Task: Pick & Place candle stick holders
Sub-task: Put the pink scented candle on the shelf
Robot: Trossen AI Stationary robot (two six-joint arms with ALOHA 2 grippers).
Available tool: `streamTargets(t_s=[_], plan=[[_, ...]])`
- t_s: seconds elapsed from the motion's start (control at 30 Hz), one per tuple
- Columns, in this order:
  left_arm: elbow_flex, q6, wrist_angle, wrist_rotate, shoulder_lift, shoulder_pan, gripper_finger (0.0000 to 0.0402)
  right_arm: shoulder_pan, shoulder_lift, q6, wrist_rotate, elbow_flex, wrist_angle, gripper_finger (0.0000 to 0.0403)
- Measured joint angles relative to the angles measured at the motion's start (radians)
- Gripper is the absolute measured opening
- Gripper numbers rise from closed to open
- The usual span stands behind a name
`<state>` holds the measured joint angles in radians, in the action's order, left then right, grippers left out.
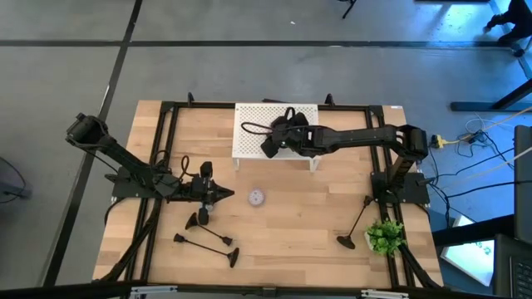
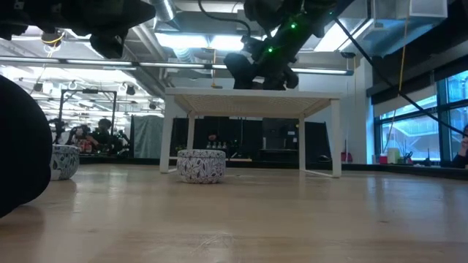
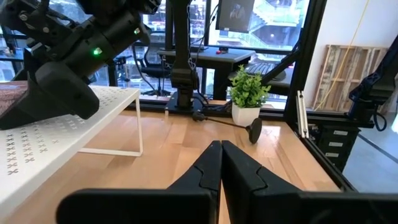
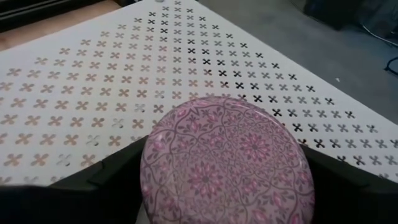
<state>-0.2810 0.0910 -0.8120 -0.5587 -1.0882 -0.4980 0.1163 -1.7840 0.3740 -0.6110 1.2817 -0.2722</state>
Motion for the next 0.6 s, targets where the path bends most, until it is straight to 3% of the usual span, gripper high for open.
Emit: streamTargets(t_s=[0.6], plan=[[0.000,0.009,0.000,0.020,0.000,0.000,0.0002,-0.013,-0.002,-0.021,0.041,-0.002,0.045,0.0339]])
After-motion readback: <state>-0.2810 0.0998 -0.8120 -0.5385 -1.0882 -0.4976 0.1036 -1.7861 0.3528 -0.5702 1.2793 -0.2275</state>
